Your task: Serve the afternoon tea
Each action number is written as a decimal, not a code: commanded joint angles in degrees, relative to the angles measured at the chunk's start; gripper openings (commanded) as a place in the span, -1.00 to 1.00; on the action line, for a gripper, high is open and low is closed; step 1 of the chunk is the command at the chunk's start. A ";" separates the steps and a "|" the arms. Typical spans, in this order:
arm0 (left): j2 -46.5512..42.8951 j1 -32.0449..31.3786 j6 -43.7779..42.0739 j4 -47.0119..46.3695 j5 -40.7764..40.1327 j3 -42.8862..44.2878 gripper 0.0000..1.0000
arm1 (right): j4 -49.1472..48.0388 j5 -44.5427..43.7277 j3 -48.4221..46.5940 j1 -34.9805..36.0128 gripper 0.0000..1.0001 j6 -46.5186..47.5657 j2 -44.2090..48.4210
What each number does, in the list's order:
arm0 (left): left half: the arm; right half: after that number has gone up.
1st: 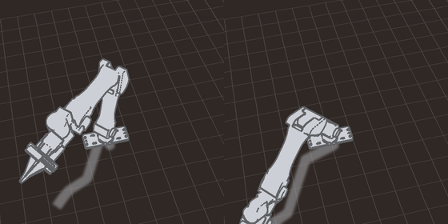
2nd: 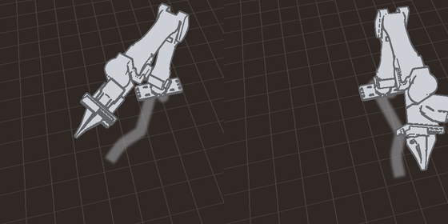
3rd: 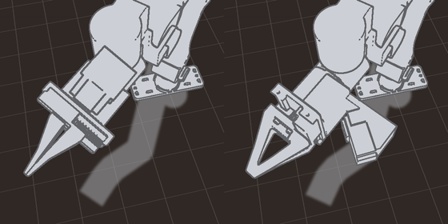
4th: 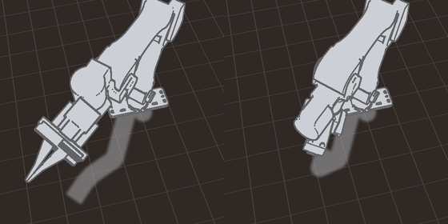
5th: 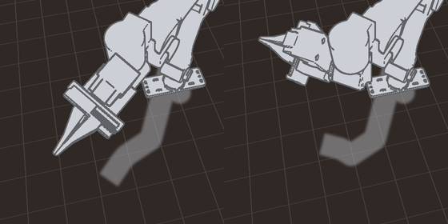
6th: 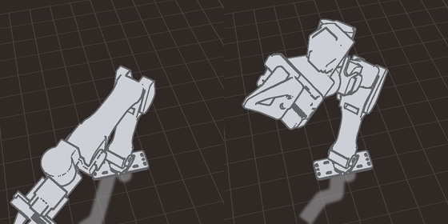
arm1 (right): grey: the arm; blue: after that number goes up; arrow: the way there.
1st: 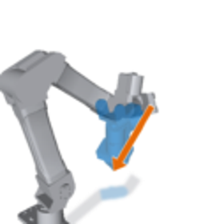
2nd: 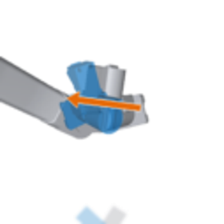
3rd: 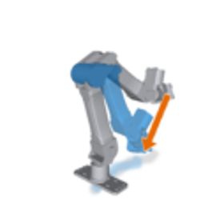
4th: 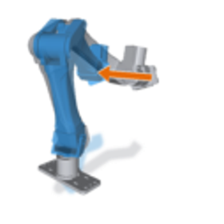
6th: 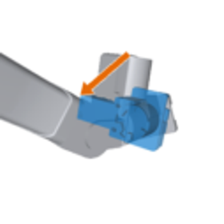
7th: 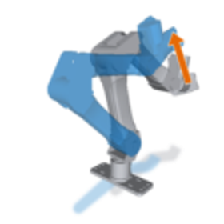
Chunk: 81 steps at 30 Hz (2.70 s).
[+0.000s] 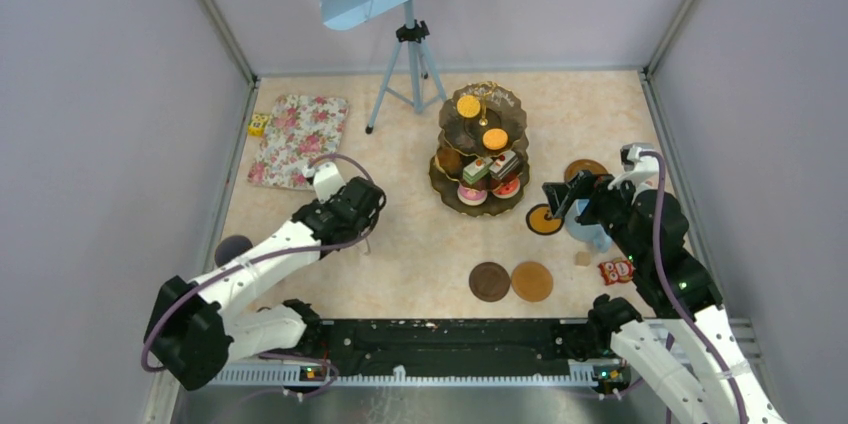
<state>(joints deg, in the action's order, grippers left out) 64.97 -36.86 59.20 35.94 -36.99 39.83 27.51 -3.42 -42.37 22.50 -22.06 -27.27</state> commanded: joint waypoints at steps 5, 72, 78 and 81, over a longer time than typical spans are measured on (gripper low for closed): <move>-4.10 12.48 -24.66 9.05 14.70 13.34 -0.02 | -2.09 -0.79 0.18 0.66 0.91 1.26 -0.56; 26.61 43.67 -48.48 4.93 46.26 28.51 -0.23 | -2.51 -1.29 -0.04 0.64 0.91 0.55 -1.41; 25.79 43.72 -48.56 5.40 45.42 29.56 -0.41 | -2.47 -1.33 -0.30 0.65 0.91 0.48 -1.40; 24.69 43.72 -48.56 5.86 44.84 30.20 -0.50 | -2.46 -1.41 -0.43 0.62 0.91 0.59 -1.40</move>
<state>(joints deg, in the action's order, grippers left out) 91.48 6.59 11.57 42.02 8.19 67.83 26.37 -4.45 -42.37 22.50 -21.23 -29.12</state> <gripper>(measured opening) 0.439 0.957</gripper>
